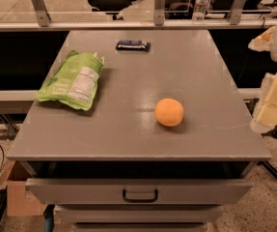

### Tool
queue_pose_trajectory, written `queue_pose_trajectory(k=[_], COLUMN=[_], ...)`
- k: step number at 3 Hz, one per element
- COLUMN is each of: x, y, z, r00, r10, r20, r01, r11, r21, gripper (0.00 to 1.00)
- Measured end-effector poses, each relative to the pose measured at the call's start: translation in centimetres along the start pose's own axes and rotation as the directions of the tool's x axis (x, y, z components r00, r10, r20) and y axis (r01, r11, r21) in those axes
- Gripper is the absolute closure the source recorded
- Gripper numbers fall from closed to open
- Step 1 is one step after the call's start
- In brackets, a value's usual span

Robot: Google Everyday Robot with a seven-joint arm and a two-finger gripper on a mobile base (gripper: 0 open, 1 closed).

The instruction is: Pick orange

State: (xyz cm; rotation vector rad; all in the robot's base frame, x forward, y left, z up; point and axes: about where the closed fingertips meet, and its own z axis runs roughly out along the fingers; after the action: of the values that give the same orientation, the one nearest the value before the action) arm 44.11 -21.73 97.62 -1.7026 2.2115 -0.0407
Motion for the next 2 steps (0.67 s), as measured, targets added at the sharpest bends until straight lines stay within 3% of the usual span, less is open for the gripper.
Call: queue_pose_trajectory(k=[1,2], x=[1.8,1.7], y=[-1.7,-2.4], z=[1.5,3.4], r00=[0.989,0.941], r10=[0.035,0.017], r20=[0.14,0.337], r01=[-0.033,-0.004], r11=[0.9992,0.9992], r21=[-0.023,-0.039], gripper=[0.0,0.0])
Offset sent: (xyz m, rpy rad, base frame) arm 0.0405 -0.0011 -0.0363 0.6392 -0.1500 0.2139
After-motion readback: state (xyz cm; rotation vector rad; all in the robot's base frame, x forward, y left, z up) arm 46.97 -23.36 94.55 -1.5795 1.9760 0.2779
